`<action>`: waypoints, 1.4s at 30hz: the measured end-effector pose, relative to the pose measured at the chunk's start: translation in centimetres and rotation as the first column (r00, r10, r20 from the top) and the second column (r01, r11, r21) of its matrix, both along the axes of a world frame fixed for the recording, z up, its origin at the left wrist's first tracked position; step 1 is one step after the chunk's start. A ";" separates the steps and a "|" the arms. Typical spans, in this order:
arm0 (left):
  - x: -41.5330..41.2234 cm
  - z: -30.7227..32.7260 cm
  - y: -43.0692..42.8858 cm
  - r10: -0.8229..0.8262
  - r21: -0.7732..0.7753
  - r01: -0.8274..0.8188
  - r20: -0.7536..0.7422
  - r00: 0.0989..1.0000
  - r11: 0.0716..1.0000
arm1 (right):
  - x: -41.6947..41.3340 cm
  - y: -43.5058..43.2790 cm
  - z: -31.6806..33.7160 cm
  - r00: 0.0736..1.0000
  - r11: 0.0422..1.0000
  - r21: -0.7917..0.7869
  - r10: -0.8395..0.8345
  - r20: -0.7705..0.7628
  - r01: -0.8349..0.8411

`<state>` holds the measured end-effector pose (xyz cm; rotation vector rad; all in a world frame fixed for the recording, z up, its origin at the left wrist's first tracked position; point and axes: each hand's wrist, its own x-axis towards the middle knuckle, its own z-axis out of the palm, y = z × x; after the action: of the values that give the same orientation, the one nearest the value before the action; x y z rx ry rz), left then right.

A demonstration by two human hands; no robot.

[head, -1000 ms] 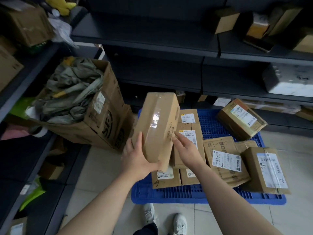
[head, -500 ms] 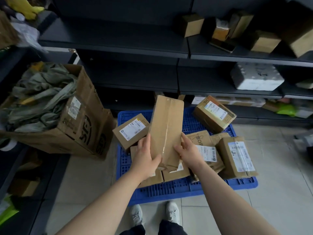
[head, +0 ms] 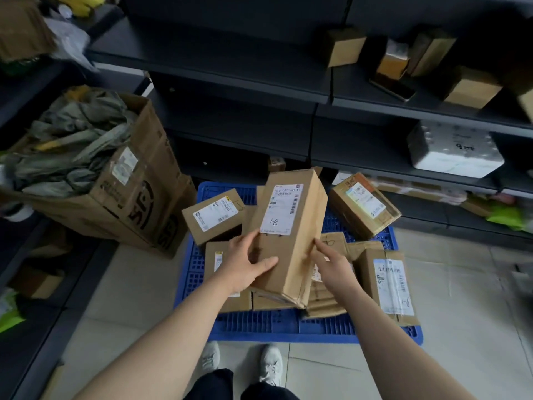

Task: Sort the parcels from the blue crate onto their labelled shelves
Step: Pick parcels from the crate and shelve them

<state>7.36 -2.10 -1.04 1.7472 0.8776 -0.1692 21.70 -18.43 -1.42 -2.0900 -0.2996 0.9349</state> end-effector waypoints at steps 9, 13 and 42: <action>2.2 -0.8 -3.7 0.028 -0.033 -0.028 -0.006 1.000 0.999 | 0.9 -2.2 -0.1 0.983 0.991 0.095 0.107 -0.148 -0.094; 1.8 0.0 -3.9 0.110 -0.020 -0.109 0.051 0.993 0.994 | 0.9 -1.9 0.7 0.982 0.980 0.163 0.134 -0.135 -0.111; -40.3 7.3 -6.1 0.917 -0.049 -0.940 0.242 0.318 0.339 | -35.0 15.0 7.9 0.449 0.425 0.294 0.893 0.018 -0.856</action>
<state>-32.99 -8.21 6.22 1.0238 1.6117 0.8797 -13.35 -3.41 6.46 -1.5008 -1.4869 1.5259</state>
